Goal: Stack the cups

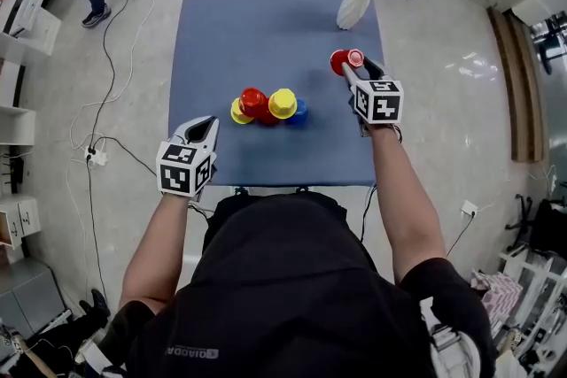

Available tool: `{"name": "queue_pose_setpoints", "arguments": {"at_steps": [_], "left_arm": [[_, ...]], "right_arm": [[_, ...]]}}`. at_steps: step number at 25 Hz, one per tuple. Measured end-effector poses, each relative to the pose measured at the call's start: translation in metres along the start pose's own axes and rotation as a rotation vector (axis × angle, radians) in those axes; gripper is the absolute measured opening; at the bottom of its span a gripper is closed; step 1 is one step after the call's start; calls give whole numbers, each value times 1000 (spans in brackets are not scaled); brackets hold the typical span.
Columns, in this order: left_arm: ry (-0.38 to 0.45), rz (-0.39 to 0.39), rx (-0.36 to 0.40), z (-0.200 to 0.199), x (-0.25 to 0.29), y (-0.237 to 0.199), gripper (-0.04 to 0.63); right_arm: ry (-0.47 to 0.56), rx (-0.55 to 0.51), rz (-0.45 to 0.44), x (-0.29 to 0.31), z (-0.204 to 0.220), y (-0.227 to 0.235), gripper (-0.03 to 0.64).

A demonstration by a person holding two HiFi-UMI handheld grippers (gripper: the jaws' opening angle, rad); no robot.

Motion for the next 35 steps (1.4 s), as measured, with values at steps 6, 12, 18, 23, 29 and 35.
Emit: {"name": "queue_pose_setpoints", "arguments": {"at_steps": [6, 12, 18, 23, 29, 35], "left_arm": [[12, 28, 23, -6, 1, -5, 3], [27, 71, 23, -13, 3, -5, 3], [25, 94, 30, -10, 0, -3, 3], [25, 109, -7, -5, -2, -3, 3], [30, 113, -8, -1, -8, -2, 3], [35, 109, -14, 0, -11, -5, 3]], "right_arm": [[46, -26, -59, -37, -32, -27, 213], [32, -108, -168, -59, -58, -69, 213], [10, -187, -280, -64, -70, -118, 213], [-28, -267, -370, -58, -73, -151, 213], [-63, -280, -447, -48, -76, -178, 213], [-111, -348, -459, -41, -71, -192, 213]]}}
Point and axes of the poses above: the fingertips, and each gripper's own axes: x forward along the fingers, y to its right, z out of its underside, the point moved 9 cm from there along -x, backward along the fingers, and after that the axes turned 9 degrees about y, right-handed, at the moved point
